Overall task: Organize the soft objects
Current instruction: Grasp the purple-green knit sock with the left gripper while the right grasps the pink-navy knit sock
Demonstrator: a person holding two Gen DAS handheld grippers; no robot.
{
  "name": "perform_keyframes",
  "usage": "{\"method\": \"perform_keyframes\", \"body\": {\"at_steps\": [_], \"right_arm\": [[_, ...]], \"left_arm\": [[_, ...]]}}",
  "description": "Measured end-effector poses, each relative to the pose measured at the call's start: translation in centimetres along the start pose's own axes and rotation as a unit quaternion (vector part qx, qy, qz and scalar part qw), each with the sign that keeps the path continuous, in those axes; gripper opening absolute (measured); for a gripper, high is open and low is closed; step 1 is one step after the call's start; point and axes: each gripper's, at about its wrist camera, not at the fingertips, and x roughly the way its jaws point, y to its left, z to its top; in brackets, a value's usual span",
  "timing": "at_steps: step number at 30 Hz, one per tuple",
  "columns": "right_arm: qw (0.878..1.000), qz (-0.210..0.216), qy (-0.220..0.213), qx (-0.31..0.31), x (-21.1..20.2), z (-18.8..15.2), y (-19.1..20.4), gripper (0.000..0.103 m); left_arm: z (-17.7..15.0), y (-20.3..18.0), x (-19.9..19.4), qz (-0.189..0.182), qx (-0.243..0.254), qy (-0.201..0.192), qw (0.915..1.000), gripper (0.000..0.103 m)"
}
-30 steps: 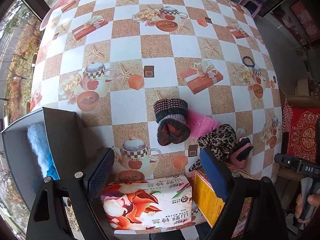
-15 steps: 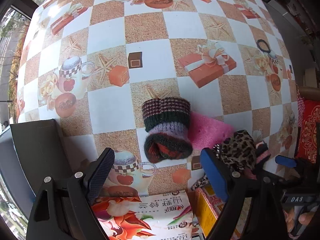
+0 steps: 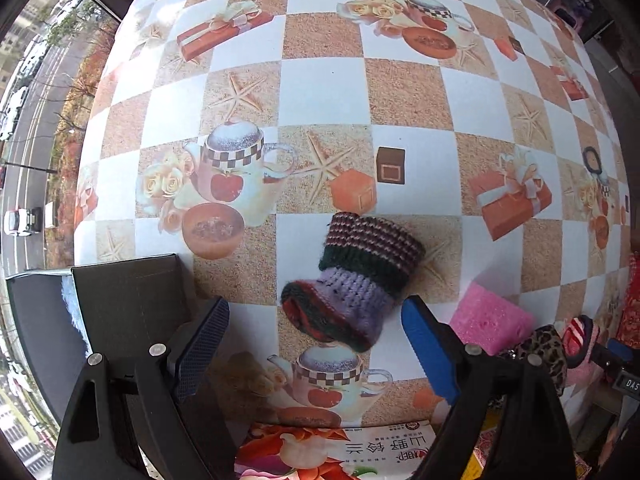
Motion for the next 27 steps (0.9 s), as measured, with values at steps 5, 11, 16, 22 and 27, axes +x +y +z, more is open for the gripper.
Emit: {"method": "perform_keyframes", "body": {"at_steps": [5,11,16,22,27], "right_arm": [[0.999,0.046,-0.011,-0.027,-0.9,-0.8,2.1,0.103],[0.997,0.021,0.007,-0.076,2.1,-0.7,6.8,0.103],[0.994,-0.033,0.005,-0.103,3.7,-0.6,8.6,0.103],[0.989,-0.068,-0.003,-0.128,4.6,-1.5,10.6,0.103],[0.989,-0.064,-0.036,-0.132,4.1,-2.7,9.1,0.103]], "left_arm": [[-0.2,-0.9,0.4,-0.008,0.008,0.007,0.9999,0.091],[0.4,-2.5,2.8,-0.009,0.008,0.03,0.9995,0.091],[0.9,-3.0,4.9,-0.011,0.012,0.046,0.9988,0.091],[2.2,-3.5,6.1,-0.022,0.012,0.046,0.9986,0.101],[2.9,-3.2,6.6,-0.035,0.001,0.053,0.998,0.103]]}}
